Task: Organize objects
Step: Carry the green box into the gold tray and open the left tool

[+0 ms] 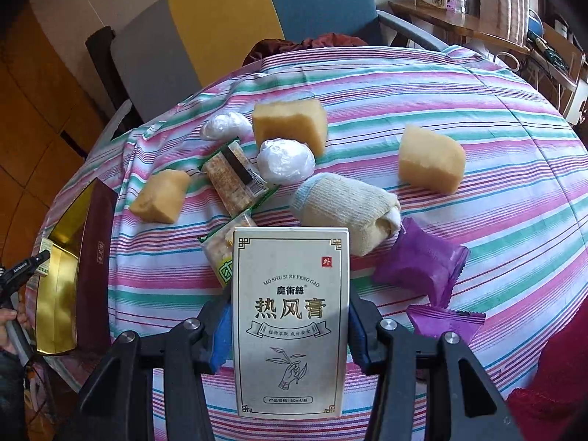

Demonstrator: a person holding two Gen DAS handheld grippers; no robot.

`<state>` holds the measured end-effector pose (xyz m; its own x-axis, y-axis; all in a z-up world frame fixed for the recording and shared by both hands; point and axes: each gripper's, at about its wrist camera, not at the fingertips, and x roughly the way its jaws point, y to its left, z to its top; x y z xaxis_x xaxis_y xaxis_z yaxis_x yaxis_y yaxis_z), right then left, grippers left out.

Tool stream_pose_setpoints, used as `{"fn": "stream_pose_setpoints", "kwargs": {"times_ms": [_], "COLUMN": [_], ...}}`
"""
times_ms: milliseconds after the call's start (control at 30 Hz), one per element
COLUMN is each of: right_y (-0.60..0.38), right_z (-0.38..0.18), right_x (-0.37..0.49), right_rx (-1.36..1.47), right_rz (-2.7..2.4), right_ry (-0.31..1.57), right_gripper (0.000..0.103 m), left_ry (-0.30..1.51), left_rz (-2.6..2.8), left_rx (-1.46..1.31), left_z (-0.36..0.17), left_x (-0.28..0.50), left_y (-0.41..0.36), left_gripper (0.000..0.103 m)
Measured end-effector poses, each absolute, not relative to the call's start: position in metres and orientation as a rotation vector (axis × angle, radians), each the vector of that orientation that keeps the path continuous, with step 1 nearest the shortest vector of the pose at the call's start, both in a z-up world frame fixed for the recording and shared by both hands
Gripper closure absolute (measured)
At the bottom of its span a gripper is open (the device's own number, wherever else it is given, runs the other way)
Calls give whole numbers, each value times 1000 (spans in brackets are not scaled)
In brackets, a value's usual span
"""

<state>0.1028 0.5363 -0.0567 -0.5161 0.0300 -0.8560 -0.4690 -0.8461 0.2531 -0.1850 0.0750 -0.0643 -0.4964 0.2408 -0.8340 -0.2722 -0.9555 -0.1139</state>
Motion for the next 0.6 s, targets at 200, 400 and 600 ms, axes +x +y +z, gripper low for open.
{"fn": "stream_pose_setpoints", "kwargs": {"times_ms": [200,400,600], "right_y": [535,536,536], "right_z": [-57,-54,-51], "right_x": [101,102,102], "right_rx": [-1351,-1319,-1293], "right_rz": [2419,2426,2433], "right_ry": [659,650,634], "right_gripper": [52,52,52], "left_ry": [94,87,80], "left_rz": [2525,2561,2576], "left_rx": [-1426,-1447,-1365], "left_z": [-76,-80,-60], "left_x": [-208,-226,-210], "left_y": [83,84,78], "left_gripper": [70,57,46]}}
